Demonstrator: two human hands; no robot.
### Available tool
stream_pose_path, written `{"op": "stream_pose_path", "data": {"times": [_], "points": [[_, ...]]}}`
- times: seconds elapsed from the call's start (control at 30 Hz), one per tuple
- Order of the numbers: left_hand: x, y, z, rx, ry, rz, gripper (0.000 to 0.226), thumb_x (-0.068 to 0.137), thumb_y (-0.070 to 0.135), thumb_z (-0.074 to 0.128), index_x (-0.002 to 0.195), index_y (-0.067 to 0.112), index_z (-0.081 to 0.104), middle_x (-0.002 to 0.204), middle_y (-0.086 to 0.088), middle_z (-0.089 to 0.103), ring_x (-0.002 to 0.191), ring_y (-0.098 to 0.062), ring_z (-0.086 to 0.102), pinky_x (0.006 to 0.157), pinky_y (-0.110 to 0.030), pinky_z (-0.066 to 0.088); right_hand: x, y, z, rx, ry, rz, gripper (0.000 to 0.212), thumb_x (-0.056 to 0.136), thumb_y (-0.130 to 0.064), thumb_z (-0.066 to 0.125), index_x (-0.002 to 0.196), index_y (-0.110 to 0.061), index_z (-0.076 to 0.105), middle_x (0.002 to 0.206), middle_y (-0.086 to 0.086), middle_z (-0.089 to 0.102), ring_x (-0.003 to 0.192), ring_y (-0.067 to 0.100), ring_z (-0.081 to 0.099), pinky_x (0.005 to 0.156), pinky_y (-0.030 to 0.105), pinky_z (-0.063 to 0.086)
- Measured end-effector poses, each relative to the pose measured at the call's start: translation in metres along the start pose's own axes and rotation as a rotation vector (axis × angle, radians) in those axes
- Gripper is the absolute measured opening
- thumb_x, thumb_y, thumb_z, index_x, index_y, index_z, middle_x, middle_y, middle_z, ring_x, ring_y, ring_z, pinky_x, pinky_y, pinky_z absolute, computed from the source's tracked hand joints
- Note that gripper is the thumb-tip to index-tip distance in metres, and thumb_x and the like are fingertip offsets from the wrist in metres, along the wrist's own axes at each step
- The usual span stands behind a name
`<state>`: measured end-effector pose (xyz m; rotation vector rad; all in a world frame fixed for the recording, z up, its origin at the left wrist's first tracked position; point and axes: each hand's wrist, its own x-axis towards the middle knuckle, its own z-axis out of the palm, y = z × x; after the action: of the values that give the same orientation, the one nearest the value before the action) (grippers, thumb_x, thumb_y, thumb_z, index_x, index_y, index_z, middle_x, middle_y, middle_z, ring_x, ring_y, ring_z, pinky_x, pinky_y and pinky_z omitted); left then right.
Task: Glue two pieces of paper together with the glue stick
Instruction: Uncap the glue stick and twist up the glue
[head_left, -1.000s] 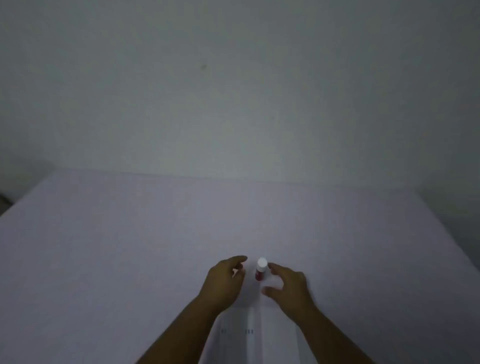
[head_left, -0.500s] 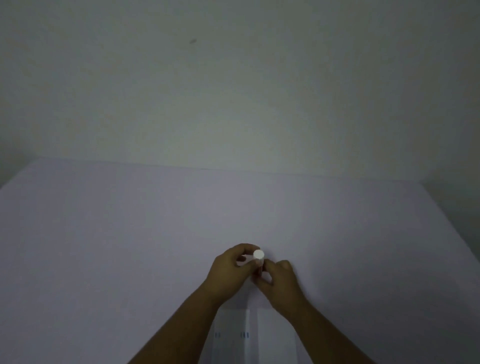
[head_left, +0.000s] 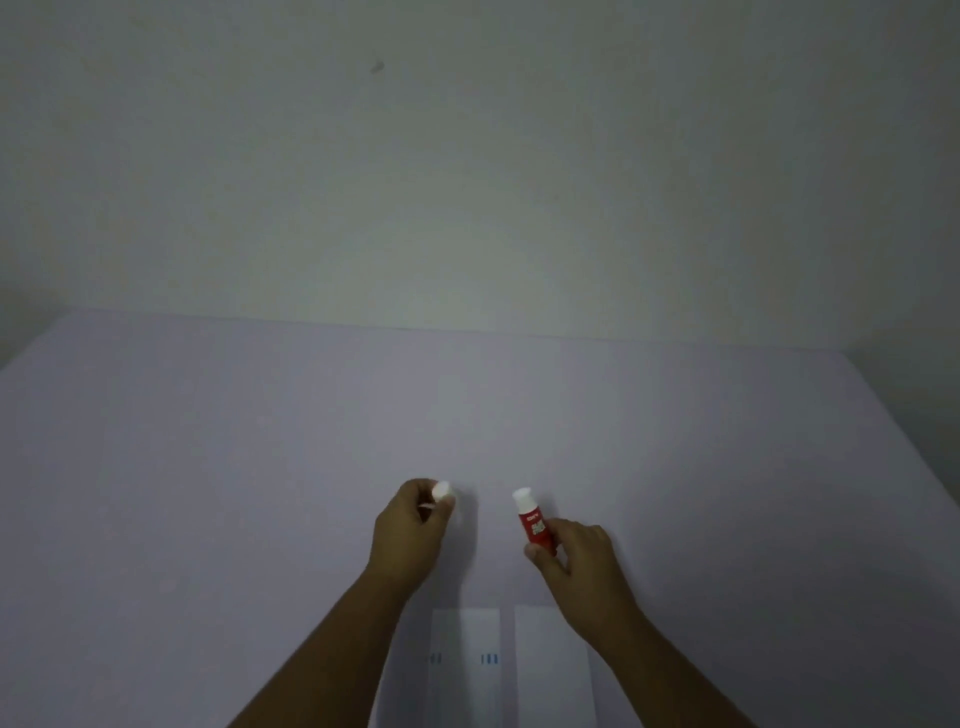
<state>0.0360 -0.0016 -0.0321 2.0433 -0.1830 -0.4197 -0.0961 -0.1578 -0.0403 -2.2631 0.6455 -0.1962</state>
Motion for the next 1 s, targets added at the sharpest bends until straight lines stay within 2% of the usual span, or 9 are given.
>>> {"op": "stream_pose_path", "data": {"times": [0.13, 0.27, 0.47, 0.57, 0.63, 0.73, 0.8, 0.9, 1.0], "points": [[-0.007, -0.033, 0.004, 0.230, -0.024, 0.073, 0.004, 0.085, 0.028, 0.063, 0.088, 0.025, 0.062, 0.079, 0.008, 0.063, 0.072, -0.006, 0.058, 0.056, -0.005, 0.035, -0.002, 0.003, -0.005, 0.087, 0.035, 0.040, 0.020, 0.086, -0.033, 0.060, 0.101, -0.019, 0.062, 0.089, -0.001, 0.063, 0.090, 0.022, 0.054, 0.081, 0.041, 0.048], [-0.008, -0.043, 0.007, 0.329, -0.012, 0.128, 0.013, 0.084, 0.028, 0.063, 0.093, 0.020, 0.065, 0.084, 0.002, 0.060, 0.075, -0.012, 0.057, 0.065, -0.019, 0.036, -0.006, 0.003, -0.007, 0.108, 0.032, 0.076, 0.026, 0.086, -0.033, 0.060, 0.108, -0.018, 0.061, 0.097, 0.003, 0.064, 0.096, 0.022, 0.055, 0.085, 0.043, 0.048], [-0.008, -0.049, 0.005, 0.318, -0.029, 0.179, 0.012, 0.082, 0.027, 0.067, 0.093, 0.020, 0.066, 0.083, 0.008, 0.058, 0.079, -0.011, 0.056, 0.062, -0.005, 0.035, -0.013, -0.002, -0.007, 0.110, 0.058, 0.089, 0.028, 0.085, -0.031, 0.062, 0.109, -0.017, 0.061, 0.092, -0.006, 0.055, 0.096, 0.020, 0.053, 0.084, 0.037, 0.046], [-0.010, -0.049, 0.005, 0.309, -0.053, 0.166, 0.031, 0.076, 0.020, 0.071, 0.107, 0.017, 0.065, 0.101, -0.001, 0.061, 0.093, -0.016, 0.058, 0.077, -0.013, 0.036, -0.015, -0.004, -0.007, 0.114, 0.027, 0.090, 0.028, 0.085, -0.032, 0.062, 0.110, -0.019, 0.061, 0.098, -0.001, 0.061, 0.098, 0.019, 0.053, 0.086, 0.040, 0.047], [-0.013, -0.044, 0.002, 0.287, -0.049, 0.183, 0.046, 0.074, 0.016, 0.073, 0.118, 0.015, 0.060, 0.107, -0.004, 0.057, 0.096, -0.015, 0.055, 0.082, -0.018, 0.038, -0.016, -0.006, -0.009, 0.119, 0.017, 0.092, 0.028, 0.085, -0.032, 0.062, 0.110, -0.020, 0.060, 0.100, -0.001, 0.061, 0.098, 0.018, 0.052, 0.087, 0.038, 0.046], [-0.022, -0.018, -0.001, 0.087, 0.022, 0.169, 0.041, 0.077, 0.016, 0.073, 0.115, 0.023, 0.059, 0.106, 0.002, 0.057, 0.088, -0.008, 0.055, 0.072, -0.014, 0.042, -0.018, -0.012, -0.011, 0.163, -0.007, 0.083, 0.024, 0.085, -0.030, 0.061, 0.109, -0.024, 0.059, 0.098, -0.006, 0.060, 0.093, 0.013, 0.054, 0.082, 0.029, 0.046], [-0.032, 0.010, -0.001, -0.180, -0.138, 0.050, 0.030, 0.081, 0.021, 0.070, 0.109, 0.032, 0.062, 0.108, 0.007, 0.062, 0.095, -0.006, 0.058, 0.072, -0.015, 0.043, -0.022, -0.020, -0.015, 0.205, -0.046, 0.076, 0.022, 0.086, -0.030, 0.061, 0.107, -0.028, 0.058, 0.098, -0.007, 0.060, 0.088, 0.008, 0.055, 0.076, 0.022, 0.045], [-0.047, 0.038, 0.003, -0.386, -0.384, -0.016, 0.026, 0.081, 0.028, 0.069, 0.107, 0.029, 0.069, 0.107, 0.005, 0.071, 0.101, -0.010, 0.064, 0.084, -0.022, 0.048, -0.028, -0.033, -0.021, 0.209, -0.109, 0.055, 0.024, 0.086, -0.032, 0.060, 0.109, -0.031, 0.058, 0.100, -0.006, 0.061, 0.089, 0.008, 0.057, 0.081, 0.028, 0.050], [-0.059, 0.052, 0.002, -0.489, -0.376, -0.035, 0.025, 0.078, 0.022, 0.072, 0.102, 0.018, 0.072, 0.100, -0.002, 0.074, 0.098, -0.016, 0.067, 0.085, -0.025, 0.050, -0.037, -0.046, -0.030, 0.223, -0.136, 0.038, 0.020, 0.084, -0.034, 0.061, 0.103, -0.042, 0.058, 0.100, -0.007, 0.062, 0.090, 0.010, 0.059, 0.084, 0.033, 0.051]]}}
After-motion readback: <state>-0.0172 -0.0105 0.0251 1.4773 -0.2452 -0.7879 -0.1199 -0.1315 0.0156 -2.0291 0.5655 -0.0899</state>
